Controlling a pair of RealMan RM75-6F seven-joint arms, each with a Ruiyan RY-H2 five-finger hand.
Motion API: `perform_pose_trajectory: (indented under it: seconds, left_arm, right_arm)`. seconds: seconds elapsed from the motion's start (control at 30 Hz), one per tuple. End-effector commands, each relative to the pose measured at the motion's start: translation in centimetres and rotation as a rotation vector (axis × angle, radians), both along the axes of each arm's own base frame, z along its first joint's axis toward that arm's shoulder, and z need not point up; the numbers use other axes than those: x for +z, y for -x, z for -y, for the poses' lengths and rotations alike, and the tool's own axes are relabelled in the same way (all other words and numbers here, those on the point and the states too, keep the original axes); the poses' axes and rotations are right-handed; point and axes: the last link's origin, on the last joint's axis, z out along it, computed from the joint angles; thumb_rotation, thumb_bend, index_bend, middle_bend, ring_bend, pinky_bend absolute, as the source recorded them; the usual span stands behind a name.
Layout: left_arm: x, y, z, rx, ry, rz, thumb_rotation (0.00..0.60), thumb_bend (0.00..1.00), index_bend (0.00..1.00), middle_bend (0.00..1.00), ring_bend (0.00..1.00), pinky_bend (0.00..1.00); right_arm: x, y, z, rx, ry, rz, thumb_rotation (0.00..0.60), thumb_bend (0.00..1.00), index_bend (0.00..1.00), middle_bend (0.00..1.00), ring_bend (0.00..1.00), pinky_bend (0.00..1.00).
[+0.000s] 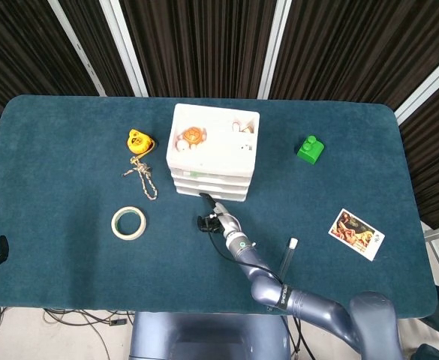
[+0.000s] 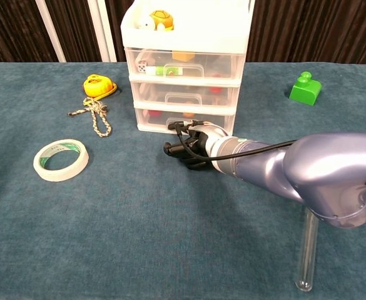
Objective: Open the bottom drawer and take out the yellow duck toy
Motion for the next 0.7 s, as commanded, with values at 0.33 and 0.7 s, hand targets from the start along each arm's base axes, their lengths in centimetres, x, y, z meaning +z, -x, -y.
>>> perform_pose_trajectory:
  seconds: [0.33,0.7]
  left_arm:
    - [0.0,0.0,0.0,-0.001,-0.002,-0.005,0.6,0.58,0.04,0.0,0.0,0.0]
    - [0.0,0.0,0.0,0.003,-0.003,-0.009,0.6,0.58,0.04,0.0,0.0,0.0]
  right_arm:
    - [-0.2,0.4,-0.6,0.011,-0.017,0.0,0.6,0.66,0.14,1.0,1.0,1.0]
    - [-0.3,0.7,-1.6,0.036,-0.043,-0.003,0.6,0.66,0.15,1.0,1.0,1.0]
